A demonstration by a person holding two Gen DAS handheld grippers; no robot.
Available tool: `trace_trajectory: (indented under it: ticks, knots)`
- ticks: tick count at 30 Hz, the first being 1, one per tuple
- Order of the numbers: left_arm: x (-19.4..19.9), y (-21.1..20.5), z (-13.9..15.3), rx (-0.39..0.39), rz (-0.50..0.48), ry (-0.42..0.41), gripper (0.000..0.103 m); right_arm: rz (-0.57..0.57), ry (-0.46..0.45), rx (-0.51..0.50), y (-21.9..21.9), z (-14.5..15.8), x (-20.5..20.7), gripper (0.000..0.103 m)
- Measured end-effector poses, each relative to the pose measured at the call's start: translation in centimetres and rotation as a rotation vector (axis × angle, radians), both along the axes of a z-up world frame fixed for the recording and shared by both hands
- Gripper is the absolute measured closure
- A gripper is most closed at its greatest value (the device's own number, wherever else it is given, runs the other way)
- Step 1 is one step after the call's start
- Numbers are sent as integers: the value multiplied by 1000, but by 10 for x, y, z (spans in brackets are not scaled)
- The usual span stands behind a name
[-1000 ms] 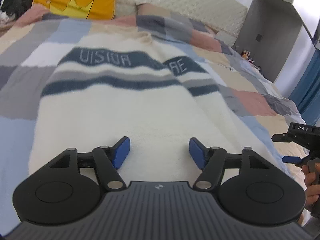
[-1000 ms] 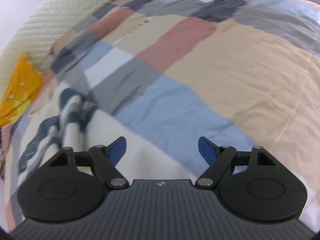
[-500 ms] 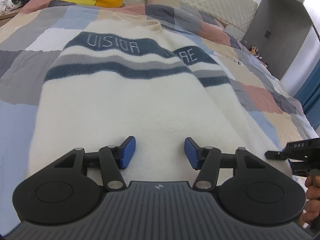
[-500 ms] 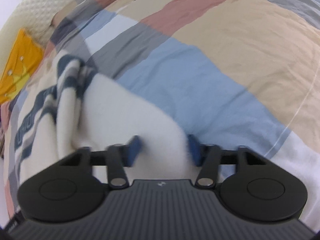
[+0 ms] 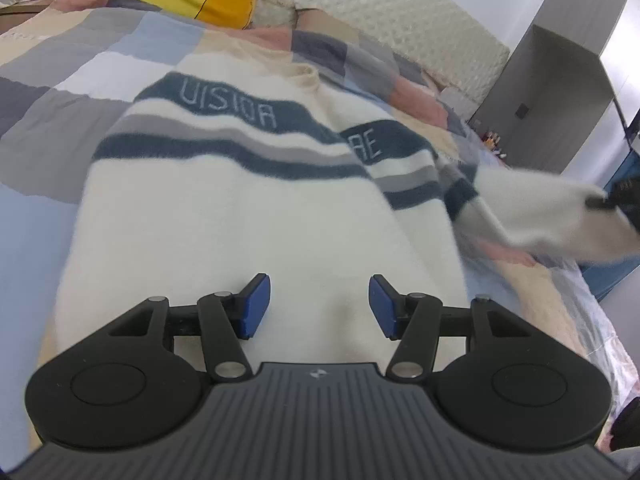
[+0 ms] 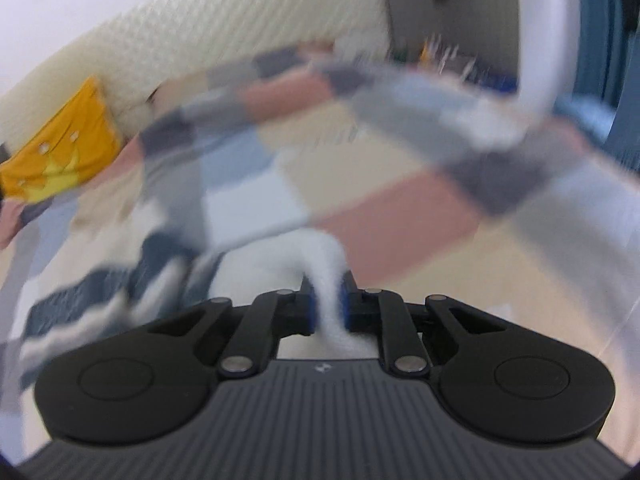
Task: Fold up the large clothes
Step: 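Grasp a sleeve with the right gripper and pull it outward from the body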
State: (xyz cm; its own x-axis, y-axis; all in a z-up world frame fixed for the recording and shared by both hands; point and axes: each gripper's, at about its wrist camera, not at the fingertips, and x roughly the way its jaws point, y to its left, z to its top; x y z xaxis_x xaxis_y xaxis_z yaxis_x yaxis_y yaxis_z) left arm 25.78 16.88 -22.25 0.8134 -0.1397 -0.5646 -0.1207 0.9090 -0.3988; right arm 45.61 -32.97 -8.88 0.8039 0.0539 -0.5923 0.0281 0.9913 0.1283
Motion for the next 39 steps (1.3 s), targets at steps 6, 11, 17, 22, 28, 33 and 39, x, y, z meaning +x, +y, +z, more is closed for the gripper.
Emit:
trace_trajectory:
  ticks: [6, 11, 17, 22, 28, 33, 39]
  knots:
    - [-3, -8, 8, -11, -61, -58, 42, -136, -115, -245, -37, 41, 82, 88]
    - [-4, -14, 7, -23, -108, -55, 42, -263, -104, -218, -75, 45, 137, 88]
    - [7, -19, 0, -29, -131, -18, 42, -299, -31, -265, -101, -24, 175, 88]
    - [12, -25, -2, -18, -154, -5, 42, -326, 68, -216, -122, -100, 174, 88]
    - [12, -31, 0, -8, -196, -18, 42, -312, 97, -173, -127, -150, 158, 85]
    - [13, -41, 1, -9, -200, -11, 42, -294, 82, -134, -129, -145, 152, 79]
    - [6, -45, 8, -38, -209, -34, 42, -267, 66, 14, -129, -119, 128, 27]
